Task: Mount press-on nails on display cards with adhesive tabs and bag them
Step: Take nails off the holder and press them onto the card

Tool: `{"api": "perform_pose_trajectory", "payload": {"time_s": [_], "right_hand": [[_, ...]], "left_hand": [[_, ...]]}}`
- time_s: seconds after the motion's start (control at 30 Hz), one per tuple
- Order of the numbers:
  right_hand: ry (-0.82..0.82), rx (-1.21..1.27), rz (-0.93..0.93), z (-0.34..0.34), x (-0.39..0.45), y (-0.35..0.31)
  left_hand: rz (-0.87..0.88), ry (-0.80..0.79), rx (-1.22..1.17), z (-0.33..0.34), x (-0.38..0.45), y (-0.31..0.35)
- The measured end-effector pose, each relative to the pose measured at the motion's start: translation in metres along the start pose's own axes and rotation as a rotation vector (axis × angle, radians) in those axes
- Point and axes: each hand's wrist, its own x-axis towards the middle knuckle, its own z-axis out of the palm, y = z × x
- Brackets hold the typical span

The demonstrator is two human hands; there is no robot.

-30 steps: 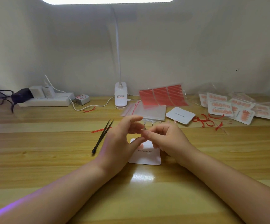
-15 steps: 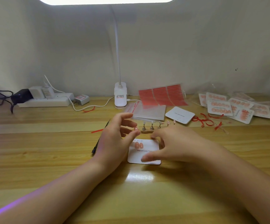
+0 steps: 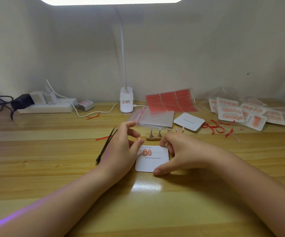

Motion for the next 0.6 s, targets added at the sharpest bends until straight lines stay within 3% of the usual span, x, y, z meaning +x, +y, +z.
{"api": "perform_pose_trajectory", "payload": {"time_s": [0.2,0.37,0.47,0.6], "right_hand": [[0.222,-0.062,-0.121,0.002,-0.002,-0.003],[0.443,-0.099,-0.158,-0.003,-0.006,-0.005],[0.595,-0.003,-0.195,-0.01,-0.009,-0.009],[0.659,0.097,-0.292,-0.019,-0.014,-0.017]], "left_hand": [[0.014,0.163,-0.257,-0.008,0.005,0.008],[0.176,0.315,-0.367,-0.015,0.005,0.022],[0.288,0.309,-0.358,-0.017,0.005,0.031],[0.354,0.254,-0.384,-0.02,0.005,0.039]]}}
